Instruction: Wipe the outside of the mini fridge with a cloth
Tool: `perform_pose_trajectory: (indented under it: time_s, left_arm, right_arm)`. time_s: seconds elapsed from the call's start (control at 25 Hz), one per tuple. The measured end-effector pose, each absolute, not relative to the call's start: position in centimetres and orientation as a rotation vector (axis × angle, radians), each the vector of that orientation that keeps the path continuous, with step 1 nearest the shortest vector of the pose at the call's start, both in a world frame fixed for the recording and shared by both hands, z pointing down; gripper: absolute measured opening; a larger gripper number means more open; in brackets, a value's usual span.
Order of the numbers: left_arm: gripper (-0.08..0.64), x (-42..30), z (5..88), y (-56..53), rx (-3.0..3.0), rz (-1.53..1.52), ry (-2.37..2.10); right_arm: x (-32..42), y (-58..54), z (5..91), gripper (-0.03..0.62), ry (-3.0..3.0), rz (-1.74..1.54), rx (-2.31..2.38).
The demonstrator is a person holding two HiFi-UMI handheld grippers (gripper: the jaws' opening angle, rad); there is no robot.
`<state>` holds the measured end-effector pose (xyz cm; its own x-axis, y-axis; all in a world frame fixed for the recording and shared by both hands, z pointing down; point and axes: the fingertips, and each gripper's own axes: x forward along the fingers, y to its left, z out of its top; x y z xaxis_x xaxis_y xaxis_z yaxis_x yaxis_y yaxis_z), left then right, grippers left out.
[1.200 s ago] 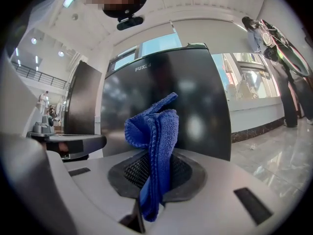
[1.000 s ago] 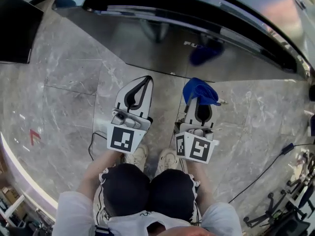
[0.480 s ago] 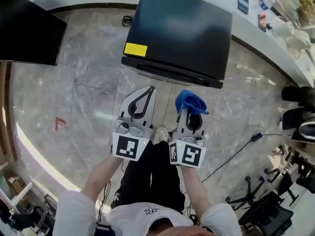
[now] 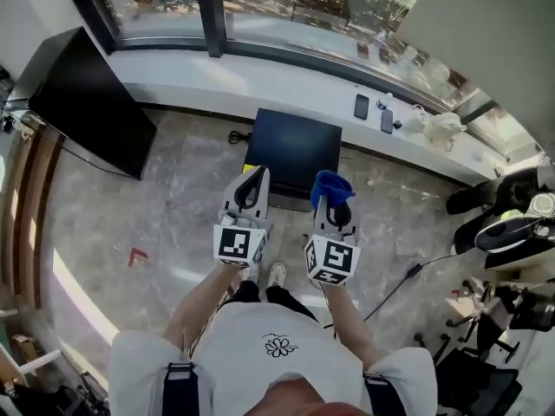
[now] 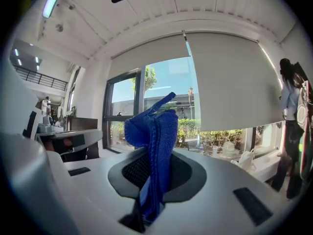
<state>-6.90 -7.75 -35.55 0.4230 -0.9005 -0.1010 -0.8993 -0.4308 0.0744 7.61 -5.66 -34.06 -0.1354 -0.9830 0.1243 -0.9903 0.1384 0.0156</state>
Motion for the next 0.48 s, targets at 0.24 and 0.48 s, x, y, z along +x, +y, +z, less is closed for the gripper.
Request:
perform_pose_trajectory:
  time_s: [0.24,0.48]
  left_arm:
    - [0.005,-7.7,-36.1,-4.8,2.626,-0.173,-1.658]
    - [0.005,-6.6,-36.8,-1.4,2.657,-0.137,-1.579]
  right_arm:
    - [8.8,-2.5,-35.2,0.075,-2.268,0.163,2.03]
    - [9.5,-1.2,-37.9,0.075,-2.288,0.176,2.085]
